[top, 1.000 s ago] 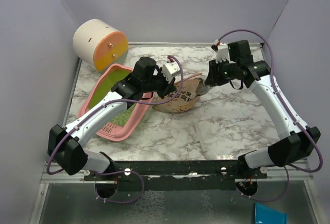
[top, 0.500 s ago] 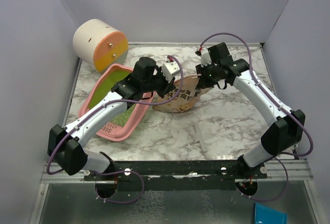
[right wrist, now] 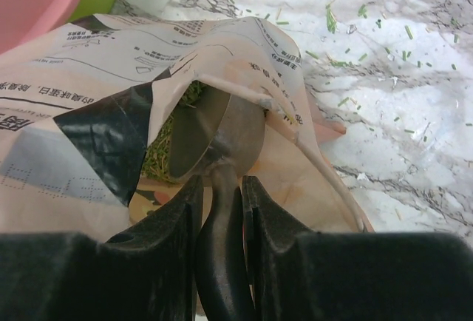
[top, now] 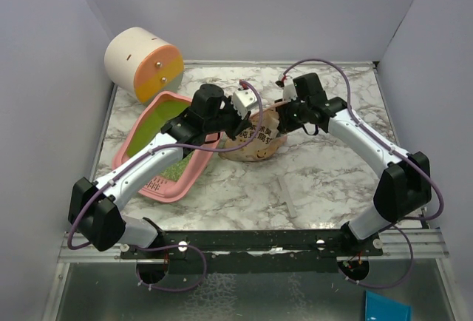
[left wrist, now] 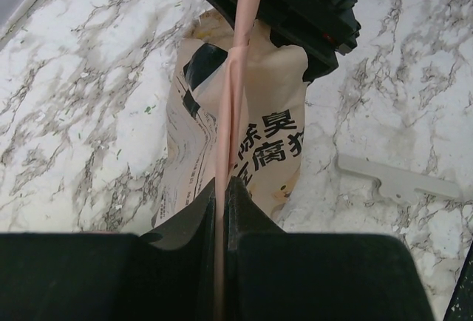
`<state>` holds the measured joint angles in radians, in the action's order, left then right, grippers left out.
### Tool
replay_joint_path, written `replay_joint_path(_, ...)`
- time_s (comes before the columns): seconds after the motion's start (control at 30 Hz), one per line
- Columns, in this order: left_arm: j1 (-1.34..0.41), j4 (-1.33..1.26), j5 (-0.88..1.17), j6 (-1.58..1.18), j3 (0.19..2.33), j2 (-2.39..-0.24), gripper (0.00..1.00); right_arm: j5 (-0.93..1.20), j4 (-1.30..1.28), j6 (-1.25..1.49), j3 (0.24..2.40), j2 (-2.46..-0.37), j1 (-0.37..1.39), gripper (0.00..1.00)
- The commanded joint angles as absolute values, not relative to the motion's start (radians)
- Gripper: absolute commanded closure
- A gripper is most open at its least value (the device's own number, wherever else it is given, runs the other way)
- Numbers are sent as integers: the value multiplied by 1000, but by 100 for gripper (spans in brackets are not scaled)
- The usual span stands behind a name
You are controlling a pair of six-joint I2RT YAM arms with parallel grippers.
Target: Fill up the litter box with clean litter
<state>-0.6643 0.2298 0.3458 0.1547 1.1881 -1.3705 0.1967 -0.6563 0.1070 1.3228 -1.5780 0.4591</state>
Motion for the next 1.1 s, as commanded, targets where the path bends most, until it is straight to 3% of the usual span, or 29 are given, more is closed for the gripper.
replay_joint_path(0.0,-672,148,331,142,1186,-1358,95,180,-622,124,1220,-1666,468,99)
replay_joint_path(0.5,-672,122,232,144,1189,-1424,96,411,-353,278,1035,-1612,431,99)
replay_joint_path(1.07,-672,124,196,130,1225,-1444,96,923,48,520,855,-1463,209,99)
